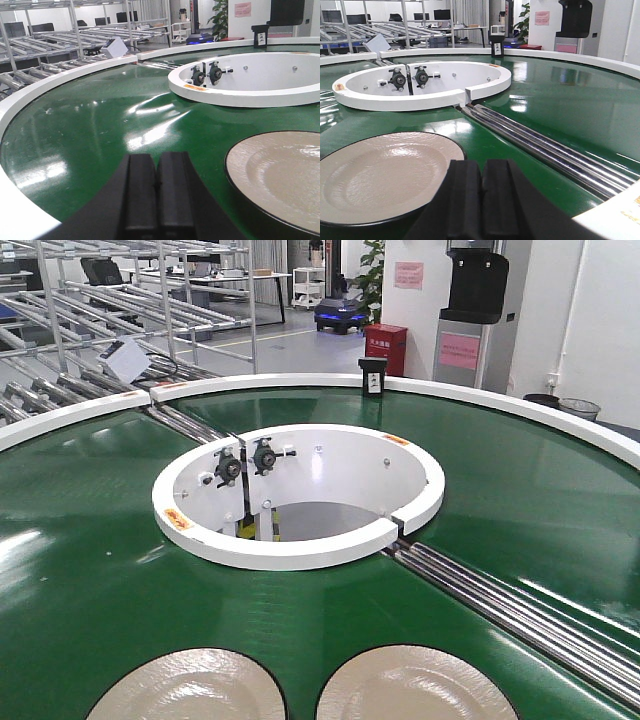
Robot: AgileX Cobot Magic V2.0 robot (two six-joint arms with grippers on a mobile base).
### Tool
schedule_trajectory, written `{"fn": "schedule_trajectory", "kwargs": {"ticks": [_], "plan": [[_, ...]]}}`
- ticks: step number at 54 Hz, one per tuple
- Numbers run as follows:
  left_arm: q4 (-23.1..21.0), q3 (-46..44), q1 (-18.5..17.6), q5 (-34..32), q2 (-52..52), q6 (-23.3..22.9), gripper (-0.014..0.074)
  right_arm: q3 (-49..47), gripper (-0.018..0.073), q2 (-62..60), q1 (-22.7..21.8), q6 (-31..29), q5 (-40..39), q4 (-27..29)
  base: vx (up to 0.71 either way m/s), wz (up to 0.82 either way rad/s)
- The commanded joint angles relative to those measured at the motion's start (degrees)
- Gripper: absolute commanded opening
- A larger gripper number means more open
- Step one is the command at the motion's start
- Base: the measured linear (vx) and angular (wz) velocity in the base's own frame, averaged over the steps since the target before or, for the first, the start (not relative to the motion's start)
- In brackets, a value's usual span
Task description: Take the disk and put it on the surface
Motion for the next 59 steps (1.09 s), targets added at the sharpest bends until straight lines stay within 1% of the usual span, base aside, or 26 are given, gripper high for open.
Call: {"fn": "schedule_trajectory", "kwargs": {"ticks": [1, 37, 40, 43, 48, 49, 51, 53, 54, 56, 59], "plan": [[0.0, 1.4, -0.4, -4.5, -0.8, -0.5, 0.0001, -0.2, -0.0006, -0.8, -0.4, 0.0, -4.8, -0.8, 0.0, 0.0], [0.0, 1.4, -0.4, -4.5, -0.8, -0.5, 0.0001, -0.2, -0.0006, -0.8, -0.4, 0.0, -4.7, -0.8, 0.0, 0.0], [0.0, 1.3, -0.4, -6.4, -0.8, -0.4, 0.0001, -0.2, -0.0006, -0.8, -0.4, 0.0, -5.0, -0.8, 0.0, 0.0], [0.0, 1.3, -0.4, -9.9, -0.8, -0.3, 0.0001, -0.2, -0.0006, -0.8, -0.4, 0.0, -5.4, -0.8, 0.0, 0.0], [-0.2, 0.6, -0.4, -16.6, -0.8, -0.7, 0.0001, -0.3, -0.0006, -0.8, -0.4, 0.1, -10.1, -0.7, 0.0, 0.0], [-0.2, 0.6, -0.4, -18.8, -0.8, -0.9, 0.0001, -0.3, -0.0006, -0.8, -0.4, 0.2, -10.9, -0.7, 0.0, 0.0], [-0.2, 0.6, -0.4, -22.5, -0.8, -1.9, 0.0001, -0.3, -0.0006, -0.8, -0.4, 0.4, -13.4, -0.4, 0.0, 0.0], [-0.3, 0.3, -0.4, -26.6, -0.8, -3.9, 0.0001, -0.5, -0.0006, -0.8, -0.4, 0.4, -15.4, -0.4, 0.0, 0.0], [-0.3, -0.2, -0.4, -27.5, -0.8, -5.1, 0.0001, -0.8, -0.0006, -0.8, -0.4, 0.4, -16.4, -0.4, 0.0, 0.0], [-0.2, -1.8, -0.4, -27.5, -0.8, -6.6, 0.0001, -2.2, -0.0006, -0.8, -0.4, 0.4, -17.8, -0.4, 0.0, 0.0], [0.0, -6.1, -0.4, -23.8, -0.6, -6.9, 0.0001, -5.8, -0.0006, -0.7, -0.4, 0.0, -18.4, -0.4, 0.0, 0.0]]}}
